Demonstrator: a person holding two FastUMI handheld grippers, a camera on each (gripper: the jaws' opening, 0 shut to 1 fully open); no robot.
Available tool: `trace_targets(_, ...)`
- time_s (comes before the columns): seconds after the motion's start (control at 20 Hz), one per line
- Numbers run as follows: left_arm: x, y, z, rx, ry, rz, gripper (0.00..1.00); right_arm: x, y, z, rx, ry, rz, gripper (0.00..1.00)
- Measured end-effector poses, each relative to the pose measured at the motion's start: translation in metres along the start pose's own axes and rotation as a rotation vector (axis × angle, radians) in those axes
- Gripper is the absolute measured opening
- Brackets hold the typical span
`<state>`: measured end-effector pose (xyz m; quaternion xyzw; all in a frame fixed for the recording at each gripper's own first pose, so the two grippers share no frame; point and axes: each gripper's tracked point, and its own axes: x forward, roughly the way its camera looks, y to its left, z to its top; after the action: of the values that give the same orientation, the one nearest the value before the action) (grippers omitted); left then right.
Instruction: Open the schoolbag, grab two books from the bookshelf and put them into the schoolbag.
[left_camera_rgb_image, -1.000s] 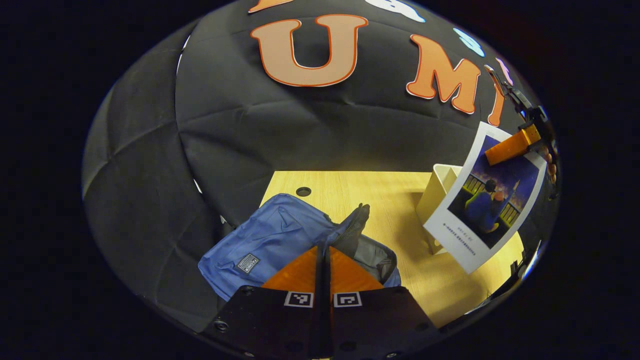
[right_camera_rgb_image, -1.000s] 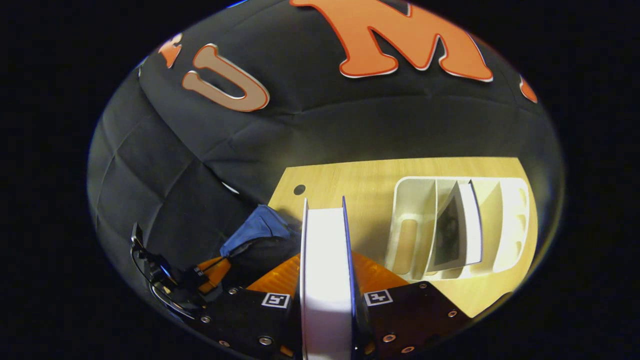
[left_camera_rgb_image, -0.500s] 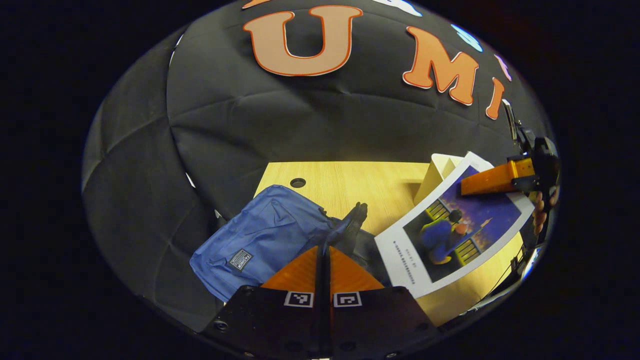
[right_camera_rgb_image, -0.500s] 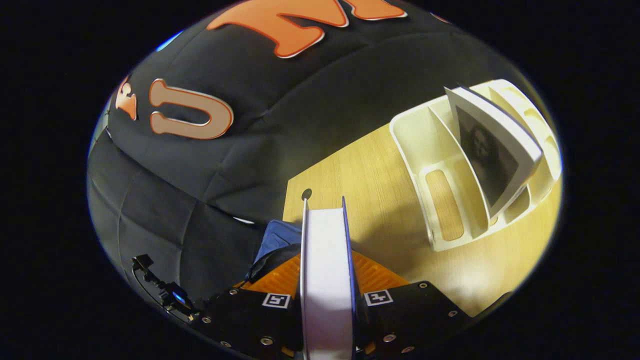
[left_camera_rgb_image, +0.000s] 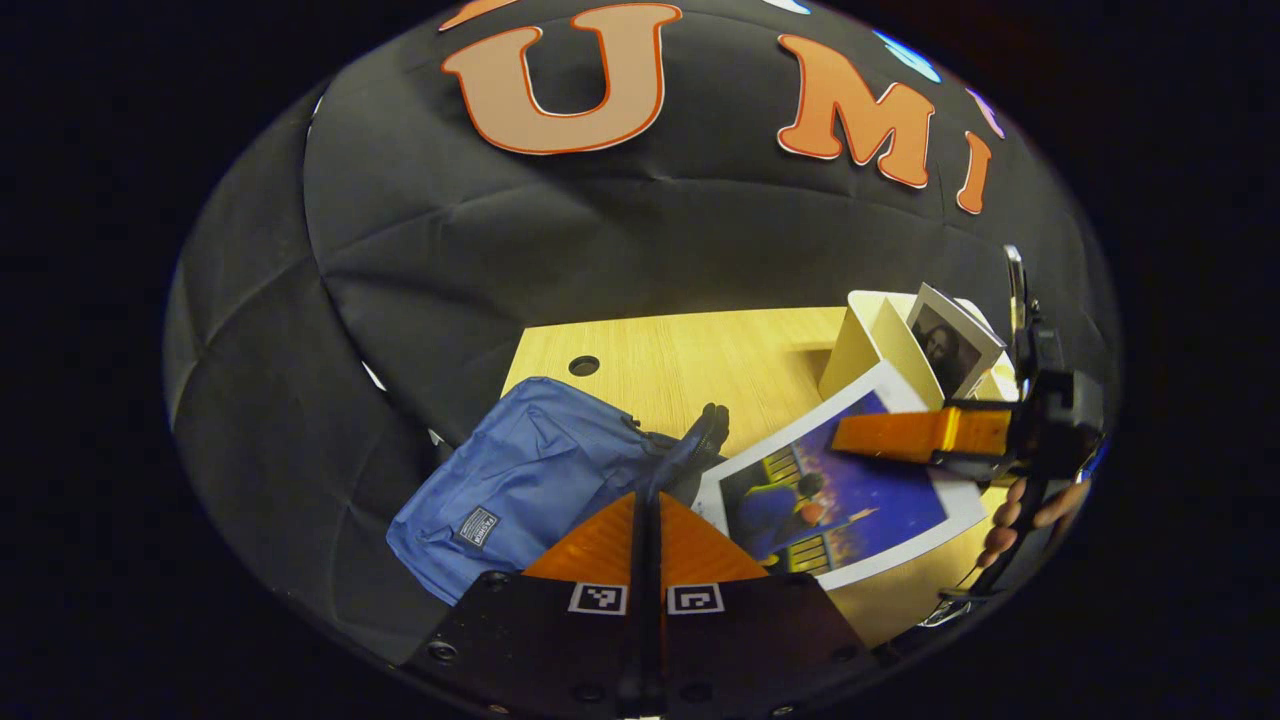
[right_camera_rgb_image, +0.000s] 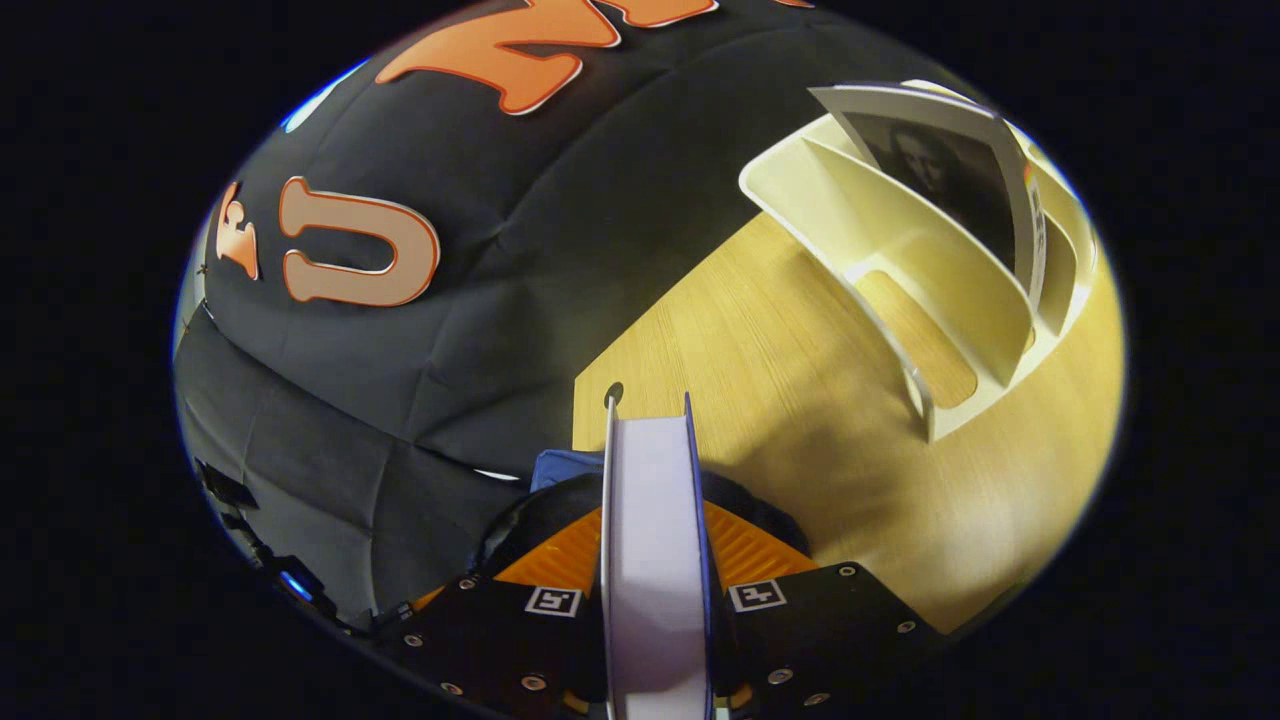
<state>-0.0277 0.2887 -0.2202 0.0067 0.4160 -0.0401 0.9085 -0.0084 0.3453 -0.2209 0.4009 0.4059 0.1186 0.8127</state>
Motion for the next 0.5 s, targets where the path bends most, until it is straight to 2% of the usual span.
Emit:
trace_targets(0.3,-0.004,-0.015,0.001,0.023,0.038,-0.023,0.00,0.033,-0.003,-0.028,0.100,0.027,0.027,0.39)
trace_targets(0.5,-0.007,-0.019,0.005,0.061,0.044,-0.019,0.01,0.043,-0.004,-0.041,0.122,0.019,0.049,0.39)
